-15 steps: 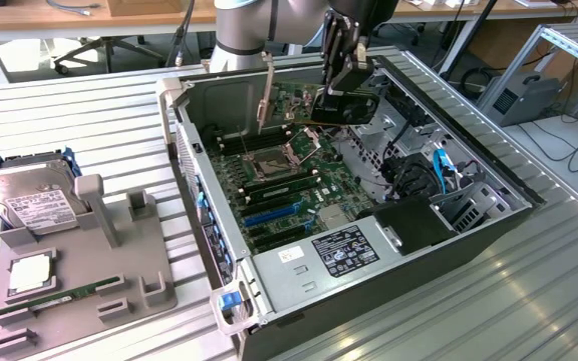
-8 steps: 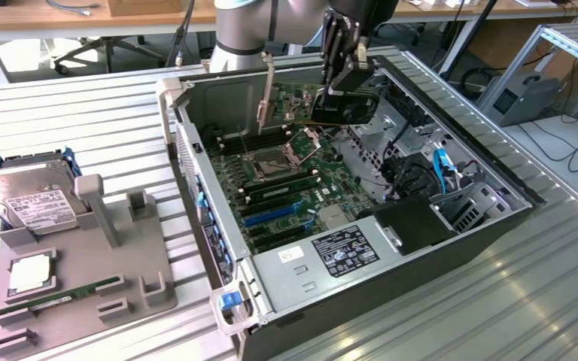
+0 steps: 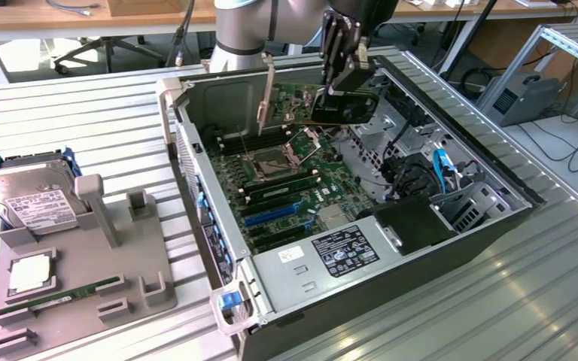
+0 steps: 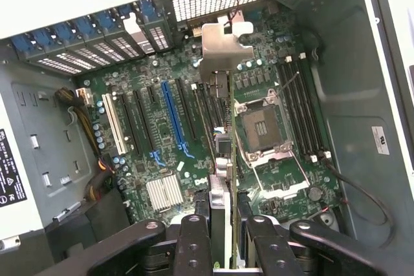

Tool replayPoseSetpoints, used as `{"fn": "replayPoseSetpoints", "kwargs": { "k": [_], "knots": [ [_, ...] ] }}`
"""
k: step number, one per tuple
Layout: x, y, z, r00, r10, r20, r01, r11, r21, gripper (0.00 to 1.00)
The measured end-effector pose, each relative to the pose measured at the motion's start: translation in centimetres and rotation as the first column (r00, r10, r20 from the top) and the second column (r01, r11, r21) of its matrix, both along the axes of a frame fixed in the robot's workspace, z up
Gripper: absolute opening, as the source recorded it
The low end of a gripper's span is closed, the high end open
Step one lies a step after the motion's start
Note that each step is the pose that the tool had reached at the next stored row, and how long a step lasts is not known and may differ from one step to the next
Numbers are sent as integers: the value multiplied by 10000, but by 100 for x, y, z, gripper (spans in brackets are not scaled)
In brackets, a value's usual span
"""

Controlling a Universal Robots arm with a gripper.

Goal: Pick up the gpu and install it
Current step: 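Insert the gpu into the slot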

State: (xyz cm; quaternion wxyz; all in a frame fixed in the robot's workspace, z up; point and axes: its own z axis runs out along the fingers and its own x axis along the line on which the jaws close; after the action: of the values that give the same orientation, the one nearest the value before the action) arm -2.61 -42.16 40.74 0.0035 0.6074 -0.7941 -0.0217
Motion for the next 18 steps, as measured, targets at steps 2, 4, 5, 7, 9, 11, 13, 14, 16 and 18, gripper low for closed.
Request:
{"fn": "replayPoseSetpoints", "kwargs": {
  "k": [2, 4, 5, 7, 9, 11, 13, 14, 16, 18],
  "knots": [
    [0, 0, 0, 10000, 53, 0, -53, 10000, 0, 27],
    [0, 0, 0, 9999, 121, 0, -121, 9999, 0, 27],
    [0, 0, 0, 9999, 153, 0, -153, 9999, 0, 27],
    [0, 0, 0, 9998, 212, 0, -212, 9998, 0, 27],
    [0, 0, 0, 9996, 274, 0, -274, 9996, 0, 27],
    [0, 0, 0, 9994, 343, 0, -343, 9994, -1, 27],
    [0, 0, 0, 9992, 391, 0, -391, 9992, 0, 27],
    [0, 0, 0, 9992, 410, 0, -410, 9992, 0, 27],
    [0, 0, 0, 9989, 462, 0, -462, 9989, 0, 27],
    [0, 0, 0, 9987, 515, 0, -515, 9987, 0, 27]
  ]
}}
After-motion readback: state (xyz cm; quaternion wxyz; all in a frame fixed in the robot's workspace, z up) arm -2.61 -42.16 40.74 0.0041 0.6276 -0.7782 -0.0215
